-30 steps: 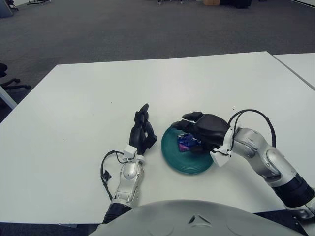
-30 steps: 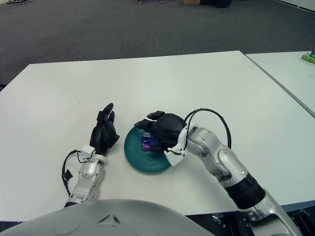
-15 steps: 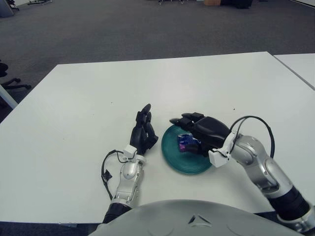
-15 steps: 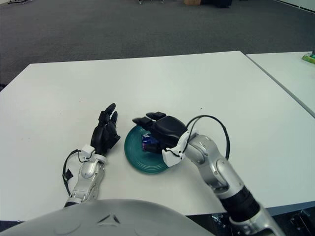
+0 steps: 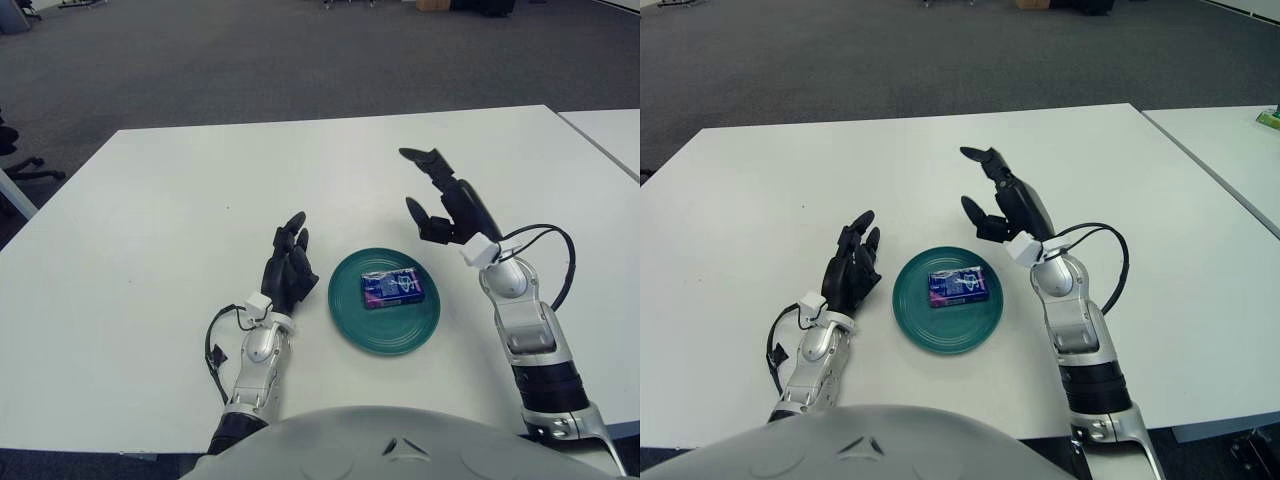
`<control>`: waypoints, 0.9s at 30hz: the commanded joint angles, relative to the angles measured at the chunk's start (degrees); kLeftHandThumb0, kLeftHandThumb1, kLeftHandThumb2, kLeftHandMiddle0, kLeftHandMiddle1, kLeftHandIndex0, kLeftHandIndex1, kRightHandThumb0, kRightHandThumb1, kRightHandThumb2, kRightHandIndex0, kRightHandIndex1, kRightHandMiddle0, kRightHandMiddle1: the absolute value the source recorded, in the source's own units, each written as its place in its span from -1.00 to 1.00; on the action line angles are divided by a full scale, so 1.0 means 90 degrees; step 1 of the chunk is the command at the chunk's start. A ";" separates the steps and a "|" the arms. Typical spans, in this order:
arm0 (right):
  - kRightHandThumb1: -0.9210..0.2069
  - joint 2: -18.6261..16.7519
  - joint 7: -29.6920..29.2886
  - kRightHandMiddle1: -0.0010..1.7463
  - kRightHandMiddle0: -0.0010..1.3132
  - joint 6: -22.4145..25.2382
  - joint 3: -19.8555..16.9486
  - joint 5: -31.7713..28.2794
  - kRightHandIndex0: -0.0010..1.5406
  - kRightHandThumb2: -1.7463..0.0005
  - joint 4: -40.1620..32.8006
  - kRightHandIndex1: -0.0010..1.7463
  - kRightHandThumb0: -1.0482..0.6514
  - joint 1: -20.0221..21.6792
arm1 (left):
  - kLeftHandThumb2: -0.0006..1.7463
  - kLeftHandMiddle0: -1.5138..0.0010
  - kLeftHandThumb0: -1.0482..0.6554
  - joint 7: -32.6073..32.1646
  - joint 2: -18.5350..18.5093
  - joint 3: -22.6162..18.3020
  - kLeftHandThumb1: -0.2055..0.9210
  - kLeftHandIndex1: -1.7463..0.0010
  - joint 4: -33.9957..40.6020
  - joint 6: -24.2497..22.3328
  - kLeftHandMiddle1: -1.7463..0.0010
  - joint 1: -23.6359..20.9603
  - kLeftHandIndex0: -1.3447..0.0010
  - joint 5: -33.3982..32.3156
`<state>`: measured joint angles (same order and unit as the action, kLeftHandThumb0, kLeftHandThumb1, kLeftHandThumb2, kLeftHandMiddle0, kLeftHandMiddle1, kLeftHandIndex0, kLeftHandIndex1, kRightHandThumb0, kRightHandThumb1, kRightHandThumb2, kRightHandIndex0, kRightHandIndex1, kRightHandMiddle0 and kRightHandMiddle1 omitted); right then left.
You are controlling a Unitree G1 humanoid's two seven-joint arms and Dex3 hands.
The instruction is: Put the gum into the plate.
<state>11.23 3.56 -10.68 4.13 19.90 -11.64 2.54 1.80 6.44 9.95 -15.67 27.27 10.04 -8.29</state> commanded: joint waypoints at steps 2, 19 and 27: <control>-1.00 -0.0246 -0.0401 0.01 -0.99 -0.0122 -0.0134 -0.0172 -0.46 0.07 0.0166 -0.95 -0.61 -0.0134 | 0.07 0.64 -0.78 -0.0130 0.0284 -0.0042 1.00 0.18 -0.0270 -0.0111 1.00 0.0151 1.00 0.0112; -1.00 -0.0128 -0.0152 -0.36 -1.00 0.1143 -0.0958 -0.1054 -0.55 0.27 -0.0344 -1.00 -0.59 -0.0992 | 0.07 0.70 -0.78 -0.0057 0.0171 -0.0030 1.00 0.27 0.0107 -0.0179 0.99 0.0463 1.00 0.0115; -1.00 -0.0349 -0.0247 -0.37 -1.00 0.0859 -0.0906 -0.1238 -0.54 0.26 -0.0090 -1.00 -0.53 -0.1766 | 0.07 0.70 -0.79 -0.0068 0.0108 -0.0089 1.00 0.24 0.0154 -0.0168 0.99 0.0499 1.00 0.0171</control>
<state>9.19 1.66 -2.09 -4.33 10.09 -13.50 -11.99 1.35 6.29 9.81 -13.28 27.03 12.35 -6.79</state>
